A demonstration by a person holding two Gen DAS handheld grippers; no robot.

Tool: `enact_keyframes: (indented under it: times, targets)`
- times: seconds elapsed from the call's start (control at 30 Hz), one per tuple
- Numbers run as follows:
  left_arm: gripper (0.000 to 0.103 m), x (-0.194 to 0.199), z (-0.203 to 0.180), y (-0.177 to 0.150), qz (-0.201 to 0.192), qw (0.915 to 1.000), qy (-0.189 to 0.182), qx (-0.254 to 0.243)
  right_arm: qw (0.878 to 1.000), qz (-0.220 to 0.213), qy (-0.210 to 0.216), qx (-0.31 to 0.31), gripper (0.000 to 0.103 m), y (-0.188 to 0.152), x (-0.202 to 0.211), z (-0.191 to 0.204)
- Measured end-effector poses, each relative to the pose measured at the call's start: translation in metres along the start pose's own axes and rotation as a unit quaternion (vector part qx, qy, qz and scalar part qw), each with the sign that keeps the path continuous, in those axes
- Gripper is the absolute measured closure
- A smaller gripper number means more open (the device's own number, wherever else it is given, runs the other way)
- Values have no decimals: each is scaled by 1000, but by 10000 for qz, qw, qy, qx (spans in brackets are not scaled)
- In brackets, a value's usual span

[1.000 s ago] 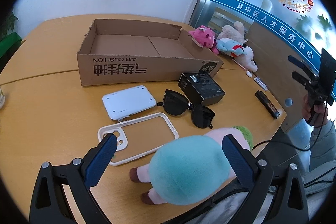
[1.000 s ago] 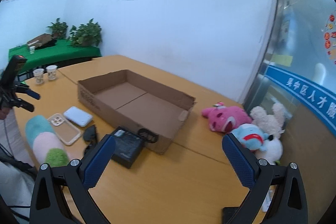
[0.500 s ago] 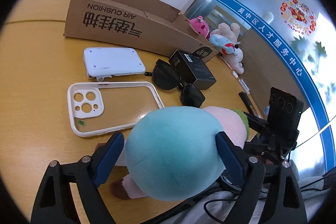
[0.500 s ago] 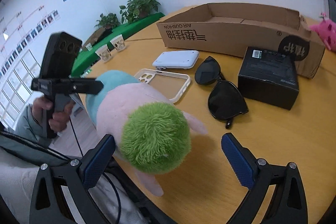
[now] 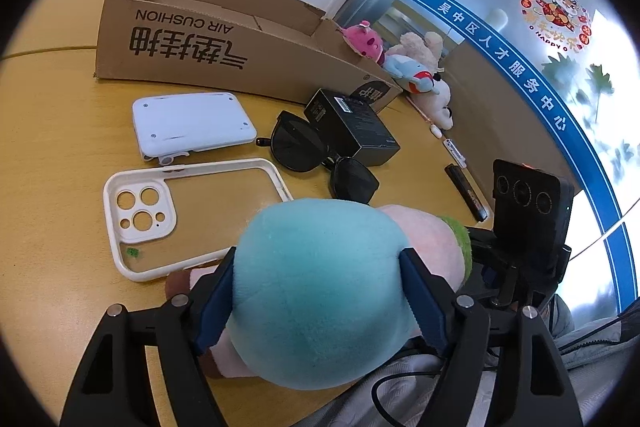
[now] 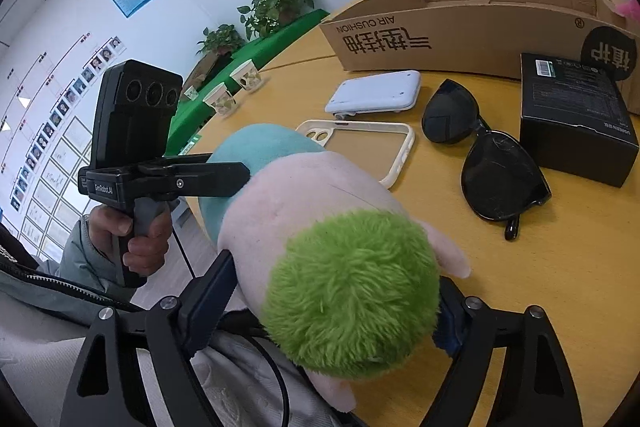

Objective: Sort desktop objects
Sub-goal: 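Close the left tool around the teal-pink-green plush toy, then lift and carry the plush toy with the left tool over the cardboard box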

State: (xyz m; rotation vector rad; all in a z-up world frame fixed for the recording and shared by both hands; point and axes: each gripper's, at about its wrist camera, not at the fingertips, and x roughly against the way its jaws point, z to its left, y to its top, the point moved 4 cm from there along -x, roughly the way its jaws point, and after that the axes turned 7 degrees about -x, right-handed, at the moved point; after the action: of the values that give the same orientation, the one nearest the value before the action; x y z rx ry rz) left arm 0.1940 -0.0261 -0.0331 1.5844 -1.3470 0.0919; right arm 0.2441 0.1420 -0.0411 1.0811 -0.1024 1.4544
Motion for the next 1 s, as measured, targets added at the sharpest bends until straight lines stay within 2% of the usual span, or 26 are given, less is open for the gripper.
enact_keyframes:
  times: [0.2, 0.4, 0.53, 0.77, 1.0]
  targets:
    - [28, 5, -8, 22, -232, 9992, 110, -299, 9993, -97, -274, 236, 24, 16, 7, 10]
    - [28, 19, -11, 77, -668, 9961, 165, -556, 9972, -503, -322, 461, 24, 56, 29, 16]
    - [28, 26, -12, 134, -1033, 9903, 278, -888, 9922, -750, -410, 910, 24, 107, 49, 19]
    - [28, 37, -14, 237, -1686, 9726, 586, -1492, 9777, -1278, -457, 1603, 24, 219, 86, 13]
    - [28, 47, -7, 313, -2200, 9543, 722, -1888, 9611, -1724, -536, 2090, 24, 304, 115, 12]
